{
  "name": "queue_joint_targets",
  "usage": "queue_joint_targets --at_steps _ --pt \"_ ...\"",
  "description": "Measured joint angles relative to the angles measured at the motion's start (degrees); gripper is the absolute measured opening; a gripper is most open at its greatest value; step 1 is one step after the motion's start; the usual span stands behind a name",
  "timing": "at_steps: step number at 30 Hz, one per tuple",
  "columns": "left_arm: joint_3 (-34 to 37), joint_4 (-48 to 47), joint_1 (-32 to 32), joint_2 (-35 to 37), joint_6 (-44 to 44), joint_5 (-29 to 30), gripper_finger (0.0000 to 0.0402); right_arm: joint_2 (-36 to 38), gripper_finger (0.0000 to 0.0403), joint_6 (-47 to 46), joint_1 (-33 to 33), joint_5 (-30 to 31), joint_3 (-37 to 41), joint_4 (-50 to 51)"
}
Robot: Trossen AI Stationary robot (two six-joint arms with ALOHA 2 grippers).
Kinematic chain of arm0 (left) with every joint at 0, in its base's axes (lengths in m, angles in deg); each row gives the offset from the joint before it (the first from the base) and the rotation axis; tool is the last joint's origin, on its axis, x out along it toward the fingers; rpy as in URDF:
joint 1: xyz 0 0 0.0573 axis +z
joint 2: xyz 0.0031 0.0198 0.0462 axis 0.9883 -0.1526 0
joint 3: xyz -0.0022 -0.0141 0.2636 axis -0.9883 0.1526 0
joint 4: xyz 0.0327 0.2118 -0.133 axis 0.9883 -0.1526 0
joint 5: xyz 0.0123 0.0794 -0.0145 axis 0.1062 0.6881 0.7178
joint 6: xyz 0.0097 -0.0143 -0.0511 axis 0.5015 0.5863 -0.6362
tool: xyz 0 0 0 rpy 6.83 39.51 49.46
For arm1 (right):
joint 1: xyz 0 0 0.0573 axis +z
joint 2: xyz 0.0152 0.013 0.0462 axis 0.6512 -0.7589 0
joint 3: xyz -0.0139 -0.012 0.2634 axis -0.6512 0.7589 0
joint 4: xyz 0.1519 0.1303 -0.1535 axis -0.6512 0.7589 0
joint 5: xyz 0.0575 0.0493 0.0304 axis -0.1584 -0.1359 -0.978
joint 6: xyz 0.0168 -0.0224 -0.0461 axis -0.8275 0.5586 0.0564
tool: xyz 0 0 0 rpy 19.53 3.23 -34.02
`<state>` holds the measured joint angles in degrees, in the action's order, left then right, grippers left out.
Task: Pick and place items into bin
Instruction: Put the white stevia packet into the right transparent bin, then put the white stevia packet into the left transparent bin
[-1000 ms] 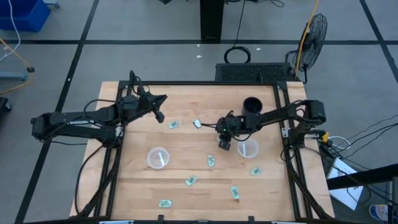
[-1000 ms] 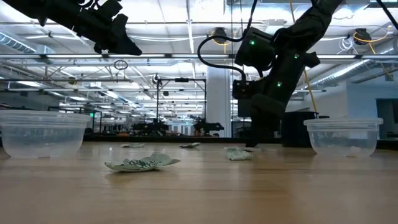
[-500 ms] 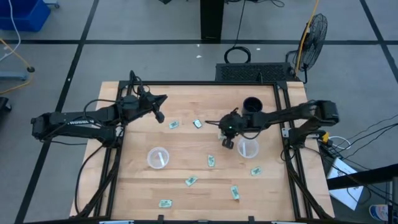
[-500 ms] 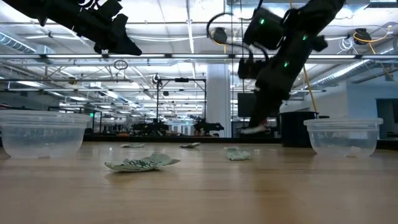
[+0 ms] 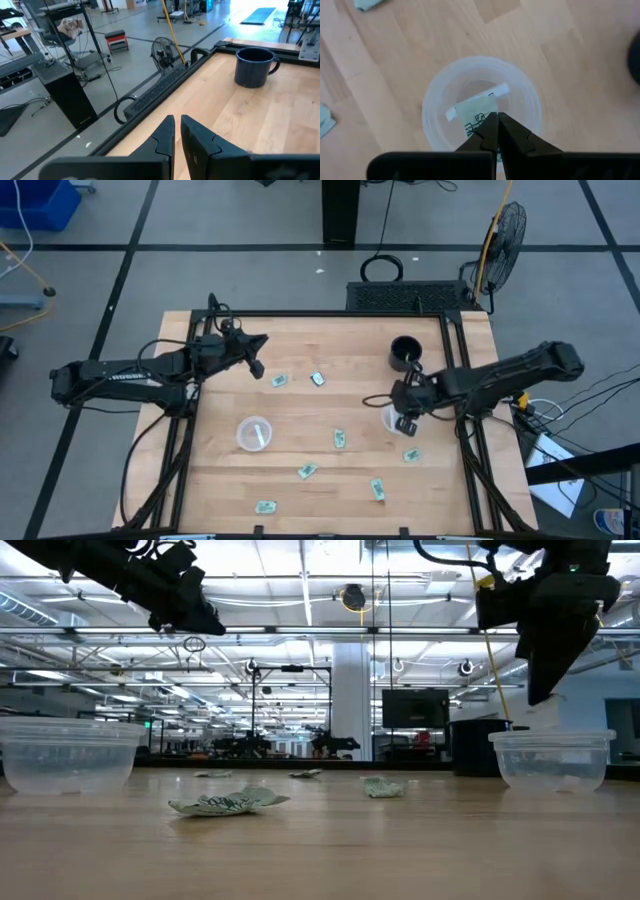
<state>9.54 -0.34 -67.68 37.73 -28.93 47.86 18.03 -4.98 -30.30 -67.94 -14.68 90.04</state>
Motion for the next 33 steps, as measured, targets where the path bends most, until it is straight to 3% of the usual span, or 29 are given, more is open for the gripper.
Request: queue_joint_targets --at_steps 5,11,21,28,33 --pt "0.00 -0.12 0.00 0.00 -2.10 0.00 0.0035 -1.87 0.0000 -1.12 1.30 0.75 4.59 -6.83" --pt "0.00 -0.12 0.00 0.00 -2.80 0.00 0.0035 -3.71 0.0015 -5.30 1.37 0.98 8.15 -7.25" --pt "0.00 -1.27 0.00 0.00 -6.19 0.00 0.0035 -3.48 0.0071 0.92 1.37 2.58 8.23 -11.11" --pt "0.00 -13.01 1.12 -1.96 -10.05 -5.81 0.0035 2.46 0.0082 6.48 1.34 2.54 5.59 -12.08" --pt "0.07 -12.72 2.45 -8.10 -10.90 -6.25 0.0036 8.54 0.0085 15.70 0.02 2.88 4.60 -19.86"
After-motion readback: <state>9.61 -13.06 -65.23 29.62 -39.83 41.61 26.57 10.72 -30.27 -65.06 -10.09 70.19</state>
